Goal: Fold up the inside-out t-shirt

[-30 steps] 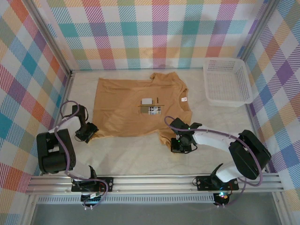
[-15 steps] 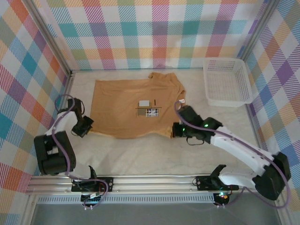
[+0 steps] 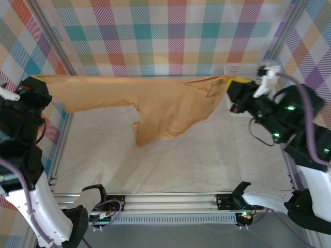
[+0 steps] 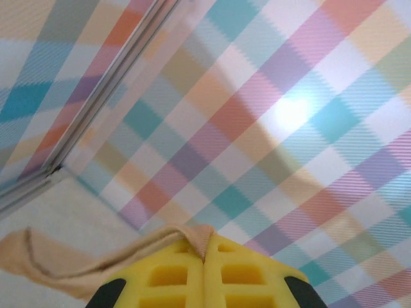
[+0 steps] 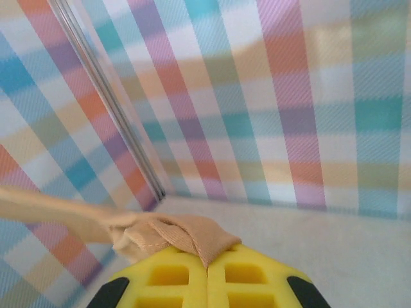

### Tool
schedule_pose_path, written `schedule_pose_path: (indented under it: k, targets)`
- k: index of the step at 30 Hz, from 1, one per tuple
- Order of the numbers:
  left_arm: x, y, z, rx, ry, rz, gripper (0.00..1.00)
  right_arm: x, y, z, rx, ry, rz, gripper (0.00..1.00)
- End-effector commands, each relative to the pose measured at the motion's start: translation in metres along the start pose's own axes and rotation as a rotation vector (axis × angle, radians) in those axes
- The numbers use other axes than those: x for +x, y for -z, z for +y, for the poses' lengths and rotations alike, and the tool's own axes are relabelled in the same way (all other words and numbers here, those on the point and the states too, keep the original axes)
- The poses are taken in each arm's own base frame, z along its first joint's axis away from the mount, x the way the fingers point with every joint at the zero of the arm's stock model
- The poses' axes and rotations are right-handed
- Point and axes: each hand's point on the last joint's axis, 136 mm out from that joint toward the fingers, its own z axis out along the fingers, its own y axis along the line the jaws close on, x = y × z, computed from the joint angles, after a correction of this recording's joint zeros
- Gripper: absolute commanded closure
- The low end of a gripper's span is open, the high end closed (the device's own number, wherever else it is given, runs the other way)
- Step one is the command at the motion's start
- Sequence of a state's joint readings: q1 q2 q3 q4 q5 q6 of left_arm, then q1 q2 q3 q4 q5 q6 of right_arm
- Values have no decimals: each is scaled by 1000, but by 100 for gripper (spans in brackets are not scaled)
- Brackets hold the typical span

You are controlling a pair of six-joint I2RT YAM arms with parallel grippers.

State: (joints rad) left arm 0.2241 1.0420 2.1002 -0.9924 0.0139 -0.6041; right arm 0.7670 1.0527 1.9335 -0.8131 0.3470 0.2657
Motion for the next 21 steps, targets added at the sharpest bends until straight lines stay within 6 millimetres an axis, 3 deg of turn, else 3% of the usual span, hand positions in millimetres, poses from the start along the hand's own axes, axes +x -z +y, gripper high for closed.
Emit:
schedule_pose_path:
  k: [1,3,6,10,15,18,21]
  targets:
    - [3,1,4,-34,-28,29,100,-31,12,-10,78,101,-63,100]
    - [-1,-1,0,-21,-29,18,100,-46,5,-14,133,160,-97,100]
    - [13,-24,6,-36,-29,80,100,-58,-21,-21,240,265,-116,100]
    - [61,-81,32,-66,8,230,100,-48,-74,-56,376,289,-47,100]
    - [152,-168,98,-187,49,466,100,28,-166,-128,461,177,203,100]
    - [219,-216,147,-289,47,619,100,90,-219,-158,499,174,341,100]
    - [296,-249,196,-398,39,787,100,169,-268,-188,533,152,497,100]
